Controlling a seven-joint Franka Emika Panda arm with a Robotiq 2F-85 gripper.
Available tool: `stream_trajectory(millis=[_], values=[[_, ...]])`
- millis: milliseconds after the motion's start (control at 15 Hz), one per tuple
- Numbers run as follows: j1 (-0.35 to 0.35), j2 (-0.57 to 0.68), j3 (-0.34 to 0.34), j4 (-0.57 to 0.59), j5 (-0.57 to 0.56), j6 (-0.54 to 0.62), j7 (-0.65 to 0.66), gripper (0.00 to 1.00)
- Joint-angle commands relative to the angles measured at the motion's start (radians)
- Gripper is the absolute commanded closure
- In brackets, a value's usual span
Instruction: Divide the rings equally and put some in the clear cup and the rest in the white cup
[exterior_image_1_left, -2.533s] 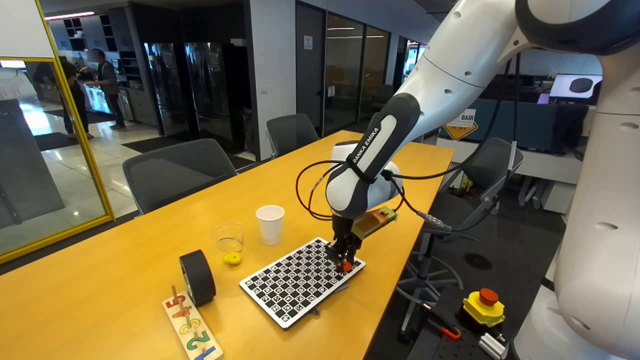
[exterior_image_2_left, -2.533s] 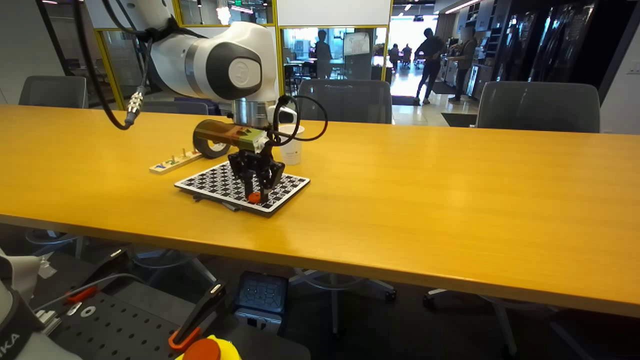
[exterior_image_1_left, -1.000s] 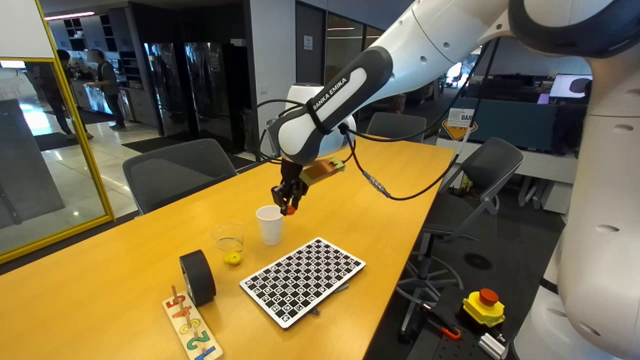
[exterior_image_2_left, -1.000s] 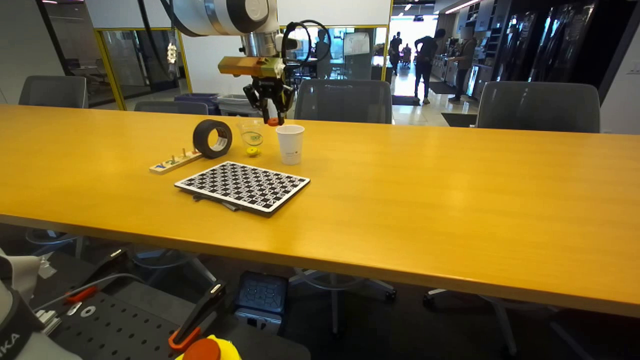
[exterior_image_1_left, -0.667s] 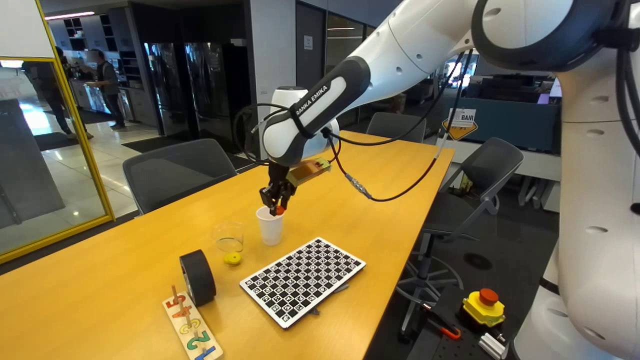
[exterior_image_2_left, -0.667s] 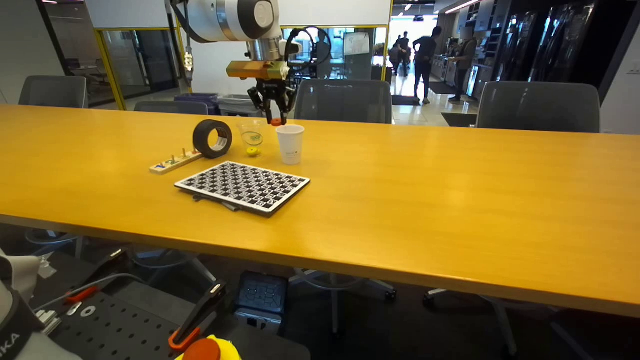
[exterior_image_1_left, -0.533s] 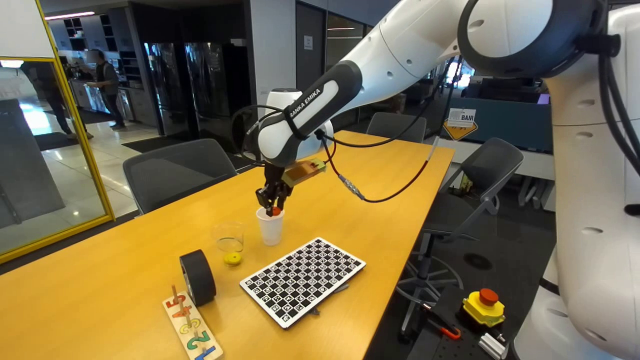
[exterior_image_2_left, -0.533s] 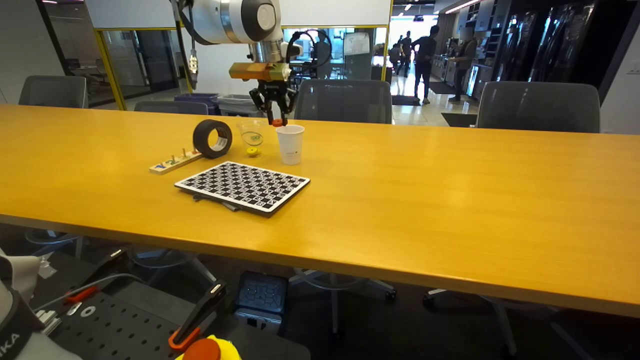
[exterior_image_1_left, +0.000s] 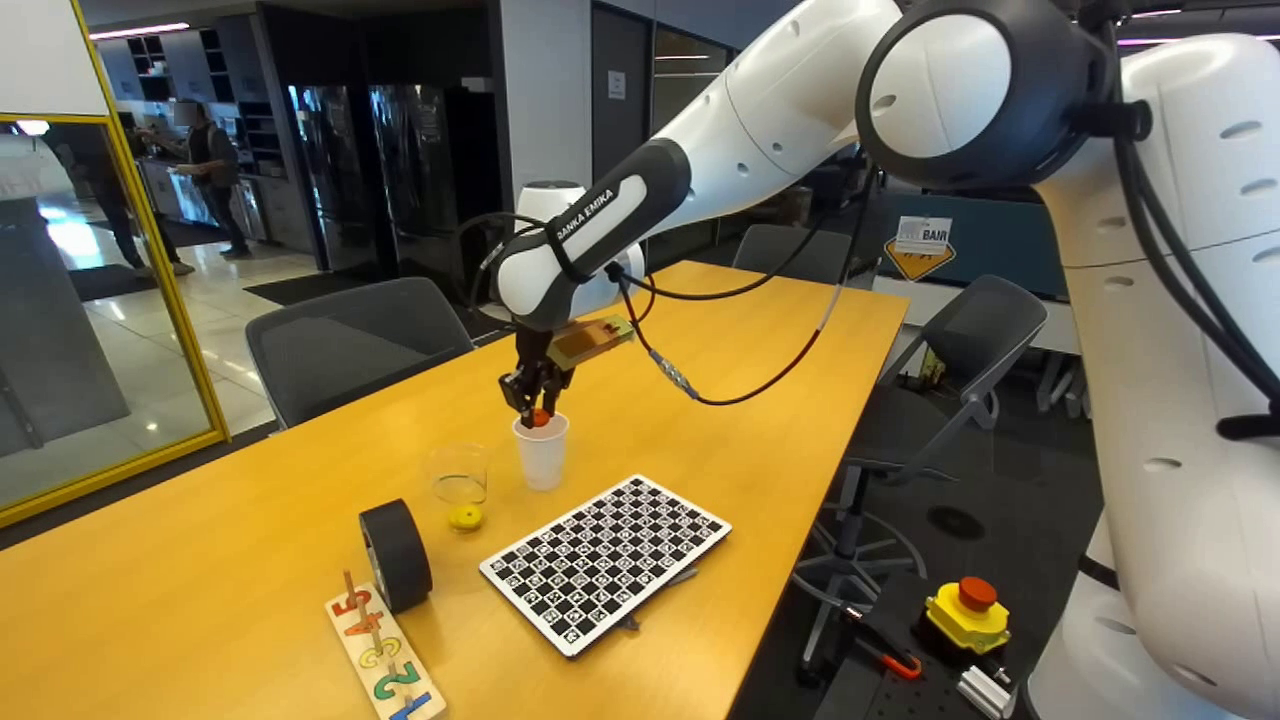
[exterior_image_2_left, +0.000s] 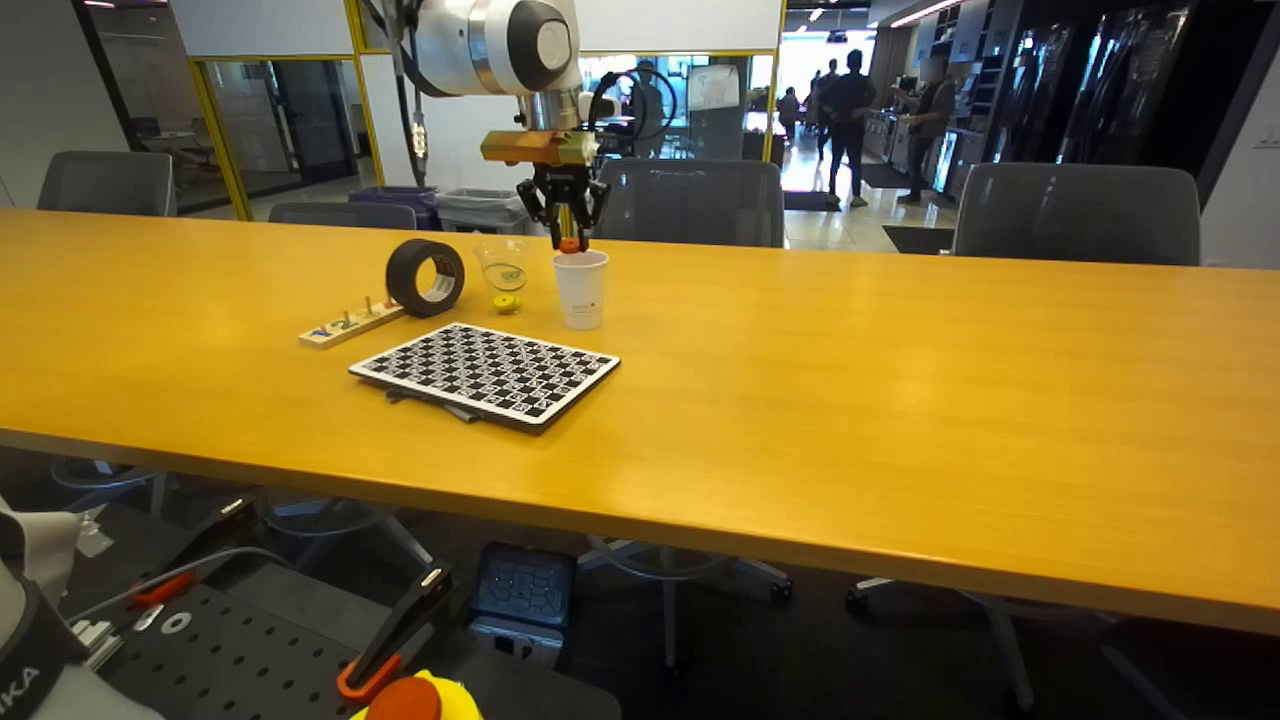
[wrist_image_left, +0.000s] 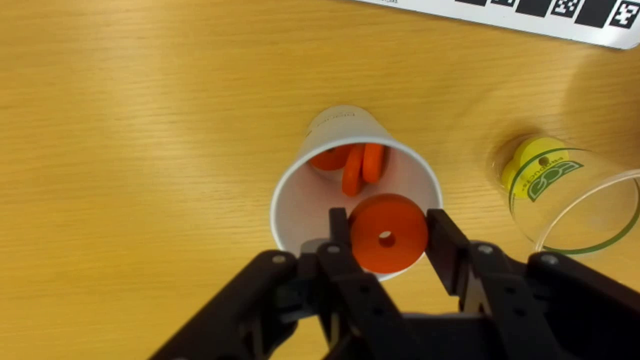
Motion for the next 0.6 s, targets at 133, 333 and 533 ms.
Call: stream_trajectory(millis=[133, 333, 533], values=[[-0.002, 0.041, -0.010, 0.083, -0.016, -0.065, 0.010, 0.27], [-0.006, 0.002, -0.015, 0.046, -0.017, -0.074, 0.007, 0.05], [-0.012, -0.089, -0.022, -0.046, -0.017, -0.077, 0.000, 0.00]])
